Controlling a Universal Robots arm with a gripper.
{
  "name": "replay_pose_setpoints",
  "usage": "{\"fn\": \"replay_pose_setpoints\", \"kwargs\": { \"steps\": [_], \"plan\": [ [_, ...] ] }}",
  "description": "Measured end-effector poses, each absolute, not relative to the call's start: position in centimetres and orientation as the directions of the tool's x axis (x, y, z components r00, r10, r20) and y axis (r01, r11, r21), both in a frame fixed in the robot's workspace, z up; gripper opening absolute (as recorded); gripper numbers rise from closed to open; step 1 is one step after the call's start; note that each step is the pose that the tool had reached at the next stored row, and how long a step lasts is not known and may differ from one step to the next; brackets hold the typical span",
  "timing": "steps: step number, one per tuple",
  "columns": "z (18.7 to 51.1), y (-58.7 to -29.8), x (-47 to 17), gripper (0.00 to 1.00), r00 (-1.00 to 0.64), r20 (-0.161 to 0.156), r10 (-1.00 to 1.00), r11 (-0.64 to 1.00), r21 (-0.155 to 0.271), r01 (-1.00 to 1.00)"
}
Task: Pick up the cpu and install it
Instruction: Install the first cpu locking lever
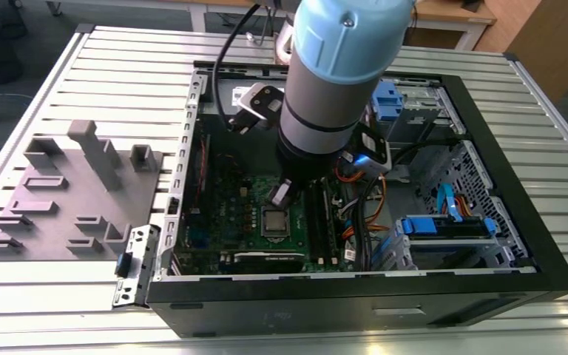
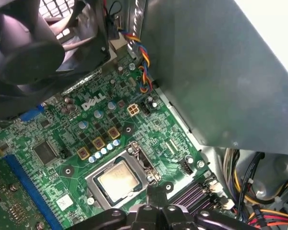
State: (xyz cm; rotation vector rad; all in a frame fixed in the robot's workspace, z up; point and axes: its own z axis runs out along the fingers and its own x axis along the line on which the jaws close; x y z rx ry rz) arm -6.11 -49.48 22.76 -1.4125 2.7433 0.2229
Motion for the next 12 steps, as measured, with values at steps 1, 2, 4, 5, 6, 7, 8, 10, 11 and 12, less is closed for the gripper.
{"fn": "replay_pose_setpoints", "kwargs": {
  "steps": [1, 2, 4, 5, 6, 7, 8, 10, 11, 12],
  "plan": [
    [22.64, -49.54, -6.1, 0.11, -0.584, -0.108, -0.804, 0.575, 0.106, -0.811],
    [22.52, -49.61, -6.1, 0.11, -0.587, -0.108, -0.803, 0.577, 0.106, -0.81],
    [22.34, -49.68, -6.11, 0.11, -0.59, -0.108, -0.8, 0.581, 0.105, -0.807],
    [22.3, -49.7, -6.11, 0.11, -0.591, -0.108, -0.8, 0.582, 0.105, -0.807],
    [22.25, -49.72, -6.11, 0.11, -0.592, -0.108, -0.799, 0.583, 0.105, -0.806],
    [22.21, -49.73, -6.11, 0.11, -0.594, -0.108, -0.797, 0.585, 0.105, -0.804],
    [22.15, -49.76, -6.11, 0.11, -0.597, -0.108, -0.795, 0.588, 0.105, -0.802],
    [22.01, -49.81, -6.14, 0.11, -0.607, -0.107, -0.788, 0.598, 0.105, -0.795],
    [21.96, -49.83, -6.16, 0.11, -0.61, -0.107, -0.785, 0.601, 0.105, -0.792],
    [21.92, -49.84, -6.18, 0.11, -0.613, -0.107, -0.783, 0.604, 0.105, -0.79]
  ]
}}
